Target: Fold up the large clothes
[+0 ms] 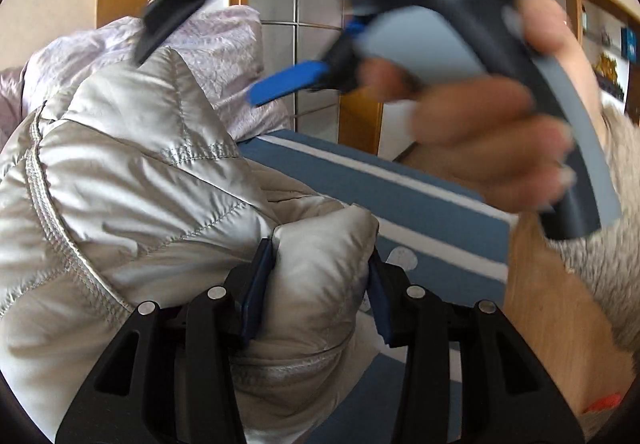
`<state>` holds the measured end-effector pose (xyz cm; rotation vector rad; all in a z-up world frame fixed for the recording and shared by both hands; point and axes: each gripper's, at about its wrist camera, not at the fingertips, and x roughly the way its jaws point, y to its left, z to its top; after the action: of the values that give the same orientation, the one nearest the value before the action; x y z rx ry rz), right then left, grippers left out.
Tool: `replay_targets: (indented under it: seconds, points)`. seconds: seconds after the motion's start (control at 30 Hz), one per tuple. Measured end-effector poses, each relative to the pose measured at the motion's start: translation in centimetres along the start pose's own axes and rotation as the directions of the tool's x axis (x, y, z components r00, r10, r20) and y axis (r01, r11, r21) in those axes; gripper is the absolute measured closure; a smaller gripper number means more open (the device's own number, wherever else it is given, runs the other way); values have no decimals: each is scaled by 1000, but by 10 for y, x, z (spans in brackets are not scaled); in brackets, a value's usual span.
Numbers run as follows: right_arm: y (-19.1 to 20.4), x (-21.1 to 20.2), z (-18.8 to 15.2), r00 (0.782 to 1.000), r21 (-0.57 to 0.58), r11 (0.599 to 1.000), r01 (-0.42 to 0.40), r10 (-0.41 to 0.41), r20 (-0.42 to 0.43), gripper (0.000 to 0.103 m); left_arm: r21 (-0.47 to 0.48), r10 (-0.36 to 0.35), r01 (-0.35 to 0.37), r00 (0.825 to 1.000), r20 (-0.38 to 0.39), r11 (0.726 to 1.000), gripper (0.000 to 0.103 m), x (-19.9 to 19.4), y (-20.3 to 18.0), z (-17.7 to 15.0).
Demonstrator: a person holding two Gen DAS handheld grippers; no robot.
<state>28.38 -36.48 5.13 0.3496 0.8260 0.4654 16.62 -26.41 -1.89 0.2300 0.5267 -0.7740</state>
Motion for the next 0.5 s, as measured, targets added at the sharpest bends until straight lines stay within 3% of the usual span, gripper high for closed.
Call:
replay_targets:
  seconds: [0.1,0.13,0.17,0.27,0.43,0.5]
  points:
    - [-2,20,4,998,26,999,-29,31,-51,18,44,15,-15,1000,-14,999,59,6,-5,-5]
    - [-2,25,2,997,26,999,-39,41,-69,33,63,30,-29,999,-16,998,59,8,-8,-7]
    - [-2,30,2,996,22,999,-32,34,-79,56,83,47,-45,999,-16,996,58,9,-10,-8]
    - [-10,39,-4,997,44,999,-20,23,-68,77,124,73,-71,997,-12,990,58,-10,-20,-12]
    - [-24,43,-8,999,62,998,25,-22,-47,83,123,19,-23,999,31,992,56,-76,-3,-11]
    - [-30,47,-11,997,56,996,67,-65,-46,83,67,38,-43,997,71,997,48,-104,23,-5]
